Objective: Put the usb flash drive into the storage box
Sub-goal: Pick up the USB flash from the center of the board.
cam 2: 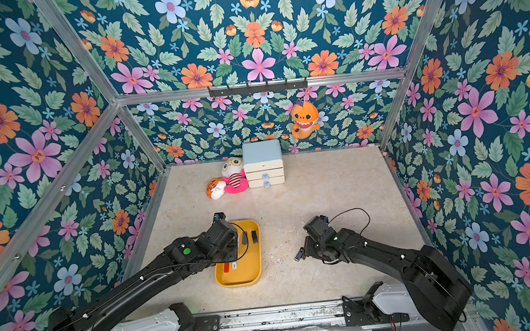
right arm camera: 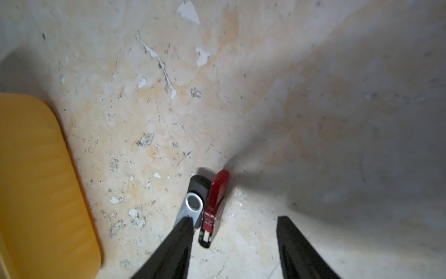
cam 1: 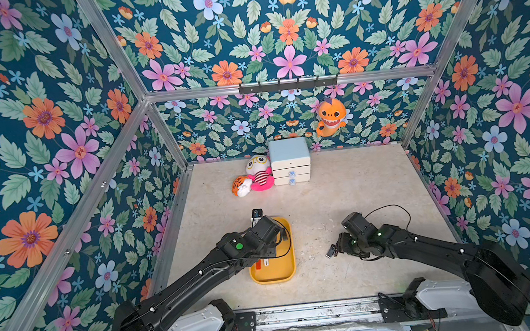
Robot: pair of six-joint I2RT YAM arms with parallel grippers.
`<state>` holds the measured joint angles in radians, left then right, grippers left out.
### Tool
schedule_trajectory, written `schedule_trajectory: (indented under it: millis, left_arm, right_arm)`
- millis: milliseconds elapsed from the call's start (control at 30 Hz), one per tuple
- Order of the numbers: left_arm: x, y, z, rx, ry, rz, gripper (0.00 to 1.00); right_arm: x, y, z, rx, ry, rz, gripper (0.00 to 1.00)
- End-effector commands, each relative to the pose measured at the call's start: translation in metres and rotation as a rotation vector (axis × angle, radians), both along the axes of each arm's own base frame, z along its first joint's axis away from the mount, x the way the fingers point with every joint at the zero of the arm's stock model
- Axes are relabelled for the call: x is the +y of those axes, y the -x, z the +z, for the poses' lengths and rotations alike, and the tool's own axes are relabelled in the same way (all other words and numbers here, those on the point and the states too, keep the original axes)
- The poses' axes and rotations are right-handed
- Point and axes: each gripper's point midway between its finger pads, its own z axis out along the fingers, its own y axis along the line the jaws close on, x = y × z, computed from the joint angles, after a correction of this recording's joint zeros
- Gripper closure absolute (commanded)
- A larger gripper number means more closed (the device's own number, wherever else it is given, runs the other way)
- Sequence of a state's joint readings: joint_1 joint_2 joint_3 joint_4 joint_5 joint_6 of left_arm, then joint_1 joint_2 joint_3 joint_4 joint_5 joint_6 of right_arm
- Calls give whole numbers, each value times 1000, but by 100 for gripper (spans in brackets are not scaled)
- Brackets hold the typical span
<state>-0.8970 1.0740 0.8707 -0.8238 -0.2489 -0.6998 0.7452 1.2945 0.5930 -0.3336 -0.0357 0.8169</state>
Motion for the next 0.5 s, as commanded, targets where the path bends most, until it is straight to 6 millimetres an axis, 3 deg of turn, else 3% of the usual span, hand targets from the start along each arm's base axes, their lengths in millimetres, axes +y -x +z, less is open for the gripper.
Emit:
schedule_trajectory:
  millis: [0, 100, 300, 467]
  left_arm:
    - [5, 1, -1, -26, 1, -12, 40]
    - [1, 1, 7, -49, 40, -30, 40]
    - [3, 1, 8, -65, 49, -22, 39]
    - [4, 0, 7, -63, 40, -19, 39]
  right_arm:
    - [12, -5, 1, 0, -35, -3, 41]
    - [18, -9, 0, 0, -39, 8, 45]
    - [16, -13, -6, 12, -10, -20, 66]
    - [17, -11, -13, 41, 4, -11, 73]
